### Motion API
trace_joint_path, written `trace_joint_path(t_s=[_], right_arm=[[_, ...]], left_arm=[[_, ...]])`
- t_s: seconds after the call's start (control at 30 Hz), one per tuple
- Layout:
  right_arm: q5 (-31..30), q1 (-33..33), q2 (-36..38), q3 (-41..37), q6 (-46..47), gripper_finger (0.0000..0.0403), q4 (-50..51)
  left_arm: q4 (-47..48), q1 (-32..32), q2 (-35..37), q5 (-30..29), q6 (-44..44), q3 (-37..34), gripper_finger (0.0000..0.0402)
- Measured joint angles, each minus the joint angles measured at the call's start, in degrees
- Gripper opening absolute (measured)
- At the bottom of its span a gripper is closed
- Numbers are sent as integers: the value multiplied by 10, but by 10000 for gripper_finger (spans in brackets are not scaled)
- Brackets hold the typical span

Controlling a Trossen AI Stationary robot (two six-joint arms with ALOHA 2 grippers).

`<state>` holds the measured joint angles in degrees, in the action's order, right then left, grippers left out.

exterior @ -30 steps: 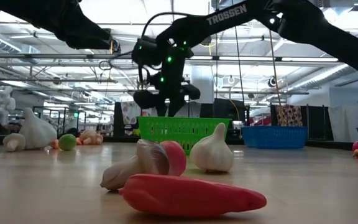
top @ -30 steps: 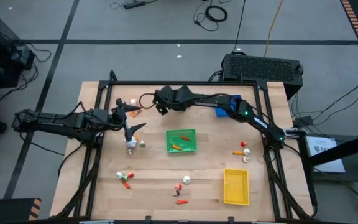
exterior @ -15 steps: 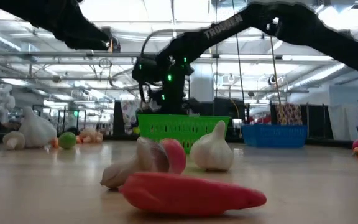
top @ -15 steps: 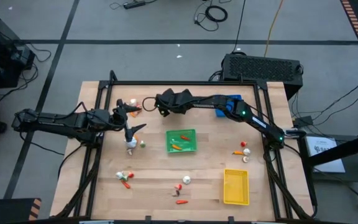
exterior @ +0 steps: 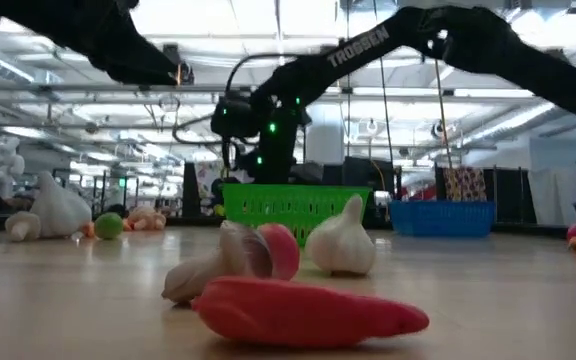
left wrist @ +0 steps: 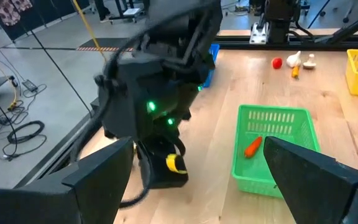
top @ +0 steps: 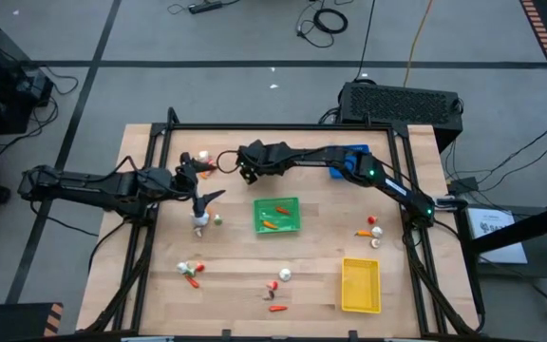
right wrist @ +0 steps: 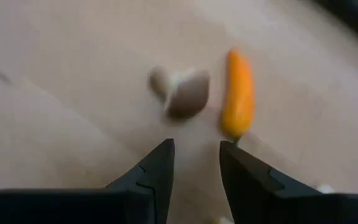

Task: Sort produce into baskets
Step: Put the yellow chili pepper into the green bin

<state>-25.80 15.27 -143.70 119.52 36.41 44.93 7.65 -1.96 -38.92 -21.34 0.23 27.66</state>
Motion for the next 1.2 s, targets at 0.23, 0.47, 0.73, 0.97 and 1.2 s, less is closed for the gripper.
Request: trace_joint_path(t_s=[0.23,0.47,0.73,0.97,1.2], right_arm=[[-27,-7,0,-12,10,96,-22],[-33,-11,4,-13,33,78,11],[-24,-2,10,-13,55,77,24],[-44,-11,44,-15,44,77,56],[-54,-9,58,-13,5,65,39]], left_arm=[[-10,1,-13,-2,1,0,365],[-13,1,-20,-4,3,0,365],[-11,1,-23,-4,1,0,365],[-10,1,-41,-4,-4,0,365],[-11,5,-57,-4,-4,0,365]])
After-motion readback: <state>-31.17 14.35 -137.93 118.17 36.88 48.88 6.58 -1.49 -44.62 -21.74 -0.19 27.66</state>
